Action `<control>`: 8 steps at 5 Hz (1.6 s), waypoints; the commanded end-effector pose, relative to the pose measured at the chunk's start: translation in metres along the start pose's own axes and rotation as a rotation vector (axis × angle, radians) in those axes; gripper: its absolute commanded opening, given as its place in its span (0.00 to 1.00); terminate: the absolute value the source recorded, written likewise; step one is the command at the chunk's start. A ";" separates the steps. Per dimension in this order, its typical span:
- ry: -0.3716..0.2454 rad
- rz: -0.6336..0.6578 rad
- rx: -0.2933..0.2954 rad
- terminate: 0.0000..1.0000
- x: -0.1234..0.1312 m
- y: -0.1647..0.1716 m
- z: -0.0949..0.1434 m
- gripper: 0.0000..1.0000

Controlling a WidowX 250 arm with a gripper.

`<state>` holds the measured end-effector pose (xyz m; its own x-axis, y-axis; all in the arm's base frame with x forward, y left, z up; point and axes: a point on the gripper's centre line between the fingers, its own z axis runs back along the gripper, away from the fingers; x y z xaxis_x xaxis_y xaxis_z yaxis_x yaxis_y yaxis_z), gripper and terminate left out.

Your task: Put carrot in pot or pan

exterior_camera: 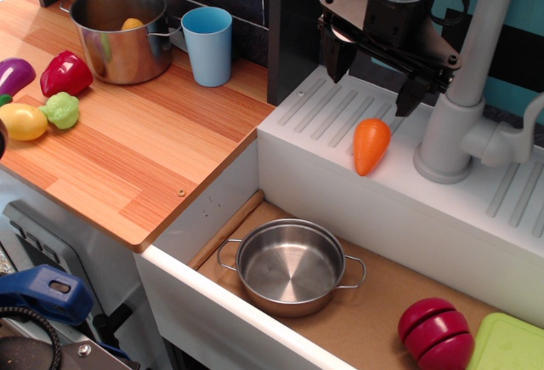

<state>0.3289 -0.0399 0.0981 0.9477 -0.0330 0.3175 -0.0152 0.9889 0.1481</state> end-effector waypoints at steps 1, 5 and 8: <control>0.000 0.000 0.000 0.00 0.000 0.000 0.000 1.00; -0.013 0.035 -0.054 0.00 0.003 0.011 -0.048 1.00; -0.076 0.023 -0.064 0.00 0.010 0.005 -0.068 1.00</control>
<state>0.3545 -0.0274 0.0224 0.9332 -0.0124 0.3590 -0.0127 0.9976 0.0674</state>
